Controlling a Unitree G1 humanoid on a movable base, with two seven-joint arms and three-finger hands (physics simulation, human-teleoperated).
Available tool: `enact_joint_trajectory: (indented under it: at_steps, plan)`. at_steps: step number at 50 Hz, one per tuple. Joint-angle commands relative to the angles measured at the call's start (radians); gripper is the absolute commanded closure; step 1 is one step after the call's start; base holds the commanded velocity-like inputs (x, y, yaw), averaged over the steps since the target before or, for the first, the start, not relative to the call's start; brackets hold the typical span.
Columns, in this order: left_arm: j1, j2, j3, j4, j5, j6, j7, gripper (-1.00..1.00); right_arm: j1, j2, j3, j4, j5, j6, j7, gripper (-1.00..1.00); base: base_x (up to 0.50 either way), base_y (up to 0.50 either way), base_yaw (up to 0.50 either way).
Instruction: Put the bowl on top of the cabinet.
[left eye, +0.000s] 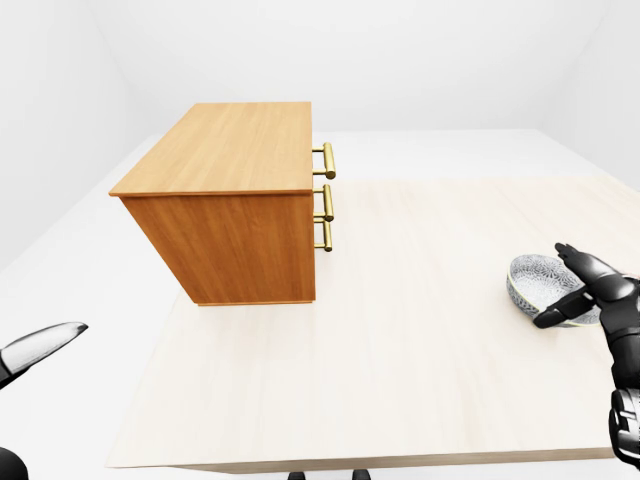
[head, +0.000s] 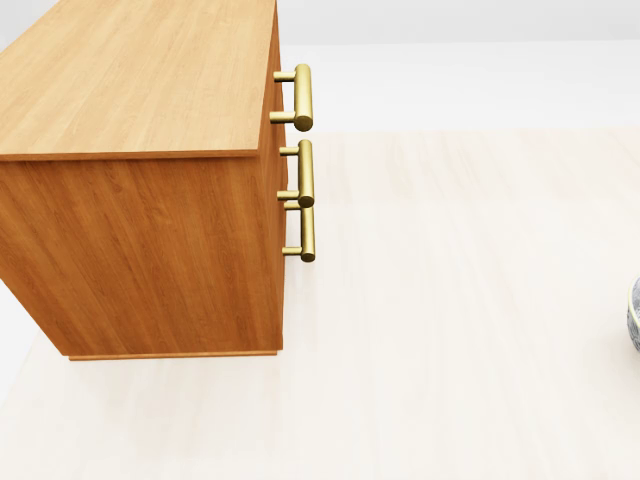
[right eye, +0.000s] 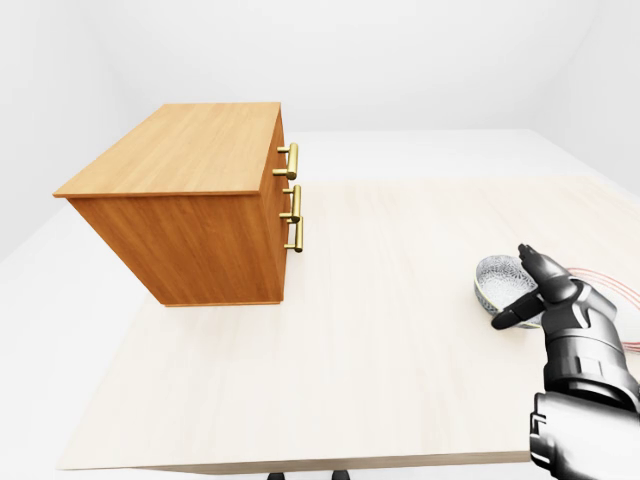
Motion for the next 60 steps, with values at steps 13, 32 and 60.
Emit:
enact_joint_trajectory:
  at_steps: [13, 32, 60]
  plan:
    - [0.002, 0.0, 0.001, 0.007, 0.0, 0.0, -0.002, -1.0, 0.014, 0.053, 0.035, 0.101, 0.024, -0.017, -0.068, -1.0, 0.0, 0.0, 0.0]
    - [0.004, -0.007, -0.01, 0.009, 0.014, 0.0, -0.006, -1.0, 0.051, 0.065, 0.05, 0.156, 0.043, -0.045, -0.103, -1.0, 0.0, 0.0, 0.0]
    - [0.005, -0.01, -0.013, 0.008, 0.019, 0.0, -0.008, -1.0, 0.07, 0.075, 0.055, 0.174, 0.065, -0.059, -0.111, 1.0, 0.0, 0.0, 0.0]
